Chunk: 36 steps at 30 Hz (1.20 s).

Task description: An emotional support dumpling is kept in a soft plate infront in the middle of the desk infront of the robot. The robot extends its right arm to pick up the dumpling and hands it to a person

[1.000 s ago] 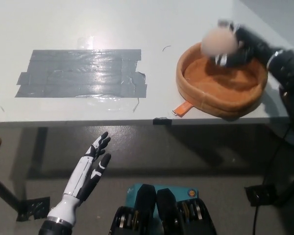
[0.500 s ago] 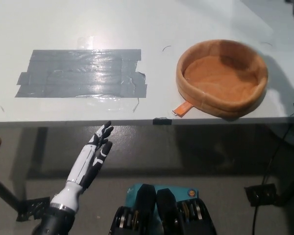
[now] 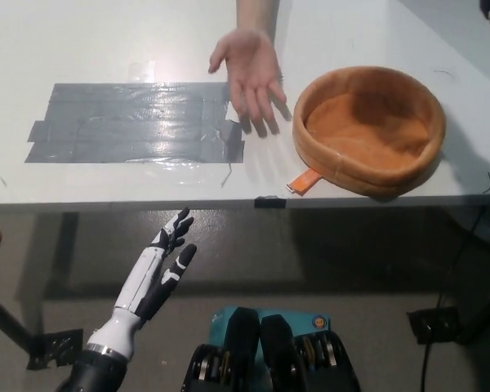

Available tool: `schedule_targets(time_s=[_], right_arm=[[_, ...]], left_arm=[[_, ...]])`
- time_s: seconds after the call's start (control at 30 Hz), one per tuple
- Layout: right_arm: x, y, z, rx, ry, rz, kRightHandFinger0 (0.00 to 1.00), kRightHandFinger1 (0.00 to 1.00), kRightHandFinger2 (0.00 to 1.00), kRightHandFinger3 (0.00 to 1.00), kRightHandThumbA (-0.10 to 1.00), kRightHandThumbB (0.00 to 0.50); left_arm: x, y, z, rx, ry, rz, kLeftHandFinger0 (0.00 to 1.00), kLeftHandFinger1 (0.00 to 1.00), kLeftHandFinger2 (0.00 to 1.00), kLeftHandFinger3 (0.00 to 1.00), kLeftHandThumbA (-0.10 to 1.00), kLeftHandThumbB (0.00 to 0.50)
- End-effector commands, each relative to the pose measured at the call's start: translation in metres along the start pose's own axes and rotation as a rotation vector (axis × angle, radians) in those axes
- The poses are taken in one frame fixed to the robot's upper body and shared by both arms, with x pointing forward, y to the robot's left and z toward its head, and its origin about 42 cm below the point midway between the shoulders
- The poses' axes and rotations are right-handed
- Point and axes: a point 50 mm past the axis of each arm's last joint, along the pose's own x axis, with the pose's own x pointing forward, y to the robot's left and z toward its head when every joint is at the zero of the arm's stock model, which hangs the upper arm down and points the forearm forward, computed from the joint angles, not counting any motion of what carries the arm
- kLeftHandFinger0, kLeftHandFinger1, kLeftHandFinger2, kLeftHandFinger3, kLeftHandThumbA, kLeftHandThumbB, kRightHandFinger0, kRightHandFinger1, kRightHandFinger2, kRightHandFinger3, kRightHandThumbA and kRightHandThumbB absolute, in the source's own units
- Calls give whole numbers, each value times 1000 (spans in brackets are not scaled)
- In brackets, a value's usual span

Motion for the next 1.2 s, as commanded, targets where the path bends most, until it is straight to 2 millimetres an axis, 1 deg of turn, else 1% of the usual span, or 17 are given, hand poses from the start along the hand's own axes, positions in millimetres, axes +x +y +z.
schedule_targets(time_s=[0.0,0.13,0.17,0.23,0.33,0.4,0.43,0.47,0.6,0.67,0.73,0.8,0.9,0.93,1.0,1.1,1.17], right_arm=[[28,-12,31,-74,-48,-30,97,612,934,983,-100,141],[32,-11,30,-86,-47,-23,121,641,935,996,-100,138],[56,8,24,-133,28,7,113,624,922,986,-100,143],[70,21,15,-152,55,25,96,598,876,923,-100,151],[74,23,12,-157,60,28,99,599,872,915,-100,150],[98,47,1,-180,124,51,77,554,856,824,-100,173],[102,50,-1,-182,136,54,142,626,934,911,-100,193],[106,54,-2,-194,141,60,62,524,827,825,-100,175],[118,71,-6,-259,175,86,38,496,808,806,-100,175],[119,80,-10,-268,183,86,8,461,820,722,-100,180],[119,91,-17,-254,199,96,86,509,853,677,-100,166],[119,91,-17,-255,198,95,27,459,818,638,-100,168],[113,109,-28,-220,219,106,28,480,826,658,-100,185],[110,117,-35,-213,227,119,6,385,755,638,-100,192],[108,120,-38,-213,227,121,0,356,725,633,-100,206],[103,130,-47,-215,246,132,0,388,775,690,-100,148],[100,136,-52,-213,269,146,0,424,800,687,-100,150]], left_arm=[[7,2,12,0,-54,-15,1000,1000,1000,1000,940,105],[7,3,12,2,-55,-15,1000,1000,1000,1000,941,105],[9,3,13,12,-59,-15,1000,1000,1000,1000,940,108],[10,1,14,12,-58,-20,1000,1000,1000,1000,937,116],[10,1,14,12,-58,-21,1000,1000,1000,1000,935,115],[13,-1,15,25,-72,-29,1000,1000,1000,1000,925,108],[13,-2,16,25,-76,-31,1000,1000,1000,1000,924,106],[14,-2,16,31,-79,-31,1000,1000,1000,1000,921,106],[17,-3,19,23,-87,-28,1000,1000,1000,1000,904,105],[17,-3,21,26,-87,-26,1000,1000,1000,1000,889,108],[18,-3,22,28,-90,-30,1000,1000,1000,1000,881,105],[18,-3,22,28,-90,-30,1000,1000,1000,1000,878,106],[21,-2,24,40,-88,-34,1000,1000,1000,1000,891,115],[21,-1,25,52,-90,-39,1000,1000,1000,1000,905,112],[21,0,25,59,-93,-37,1000,1000,1000,1000,912,110],[21,0,24,62,-102,-38,1000,1000,1000,1000,903,90],[21,1,24,62,-110,-38,1000,1000,1000,1000,884,82]])
